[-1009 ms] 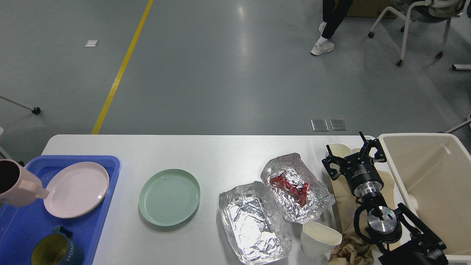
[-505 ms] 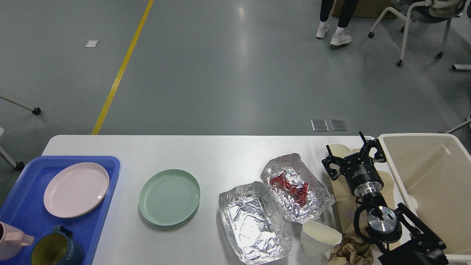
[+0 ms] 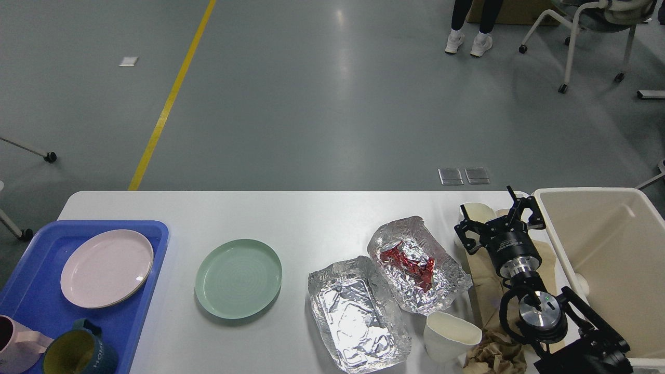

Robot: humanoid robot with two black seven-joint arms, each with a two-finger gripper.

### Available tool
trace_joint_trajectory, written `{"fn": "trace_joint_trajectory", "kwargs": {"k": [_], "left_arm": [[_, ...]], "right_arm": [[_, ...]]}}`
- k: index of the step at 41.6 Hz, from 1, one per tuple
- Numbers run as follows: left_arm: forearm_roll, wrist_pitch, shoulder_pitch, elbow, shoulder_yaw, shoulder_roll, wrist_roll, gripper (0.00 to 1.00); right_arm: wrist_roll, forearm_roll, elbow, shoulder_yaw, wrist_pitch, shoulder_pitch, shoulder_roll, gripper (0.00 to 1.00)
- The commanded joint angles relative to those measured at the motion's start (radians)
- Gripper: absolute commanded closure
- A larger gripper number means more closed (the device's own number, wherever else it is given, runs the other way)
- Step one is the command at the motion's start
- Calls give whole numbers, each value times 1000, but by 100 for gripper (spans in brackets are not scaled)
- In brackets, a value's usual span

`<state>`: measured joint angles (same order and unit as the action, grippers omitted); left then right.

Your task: Tidy desktop

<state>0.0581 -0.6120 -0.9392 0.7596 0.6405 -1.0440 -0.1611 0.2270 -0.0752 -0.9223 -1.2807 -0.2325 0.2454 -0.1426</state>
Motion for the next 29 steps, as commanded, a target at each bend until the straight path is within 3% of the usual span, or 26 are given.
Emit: {"fn": "trace_joint_trajectory", "kwargs": {"k": [1,13,19,24,29], "left_arm": [[-1,5,2,7,7,1,0,15],[-1,-8,-64,67,68,-77,-8,6],[-3,-11,-266,139,240,-76,-6,6],[-4,-9,-502,202,438,-27,-6,5],[-12,-2,-785,274,723,171,0,5]], "right_arm": [[0,0,-1,0,1,0,0,0],[0,0,-1,0,-1,0,1,0],[0,0,-1,0,1,0,0,0],[0,0,-1,1,-1,0,0,0],[0,0,0,1,1,0,0,0]]}}
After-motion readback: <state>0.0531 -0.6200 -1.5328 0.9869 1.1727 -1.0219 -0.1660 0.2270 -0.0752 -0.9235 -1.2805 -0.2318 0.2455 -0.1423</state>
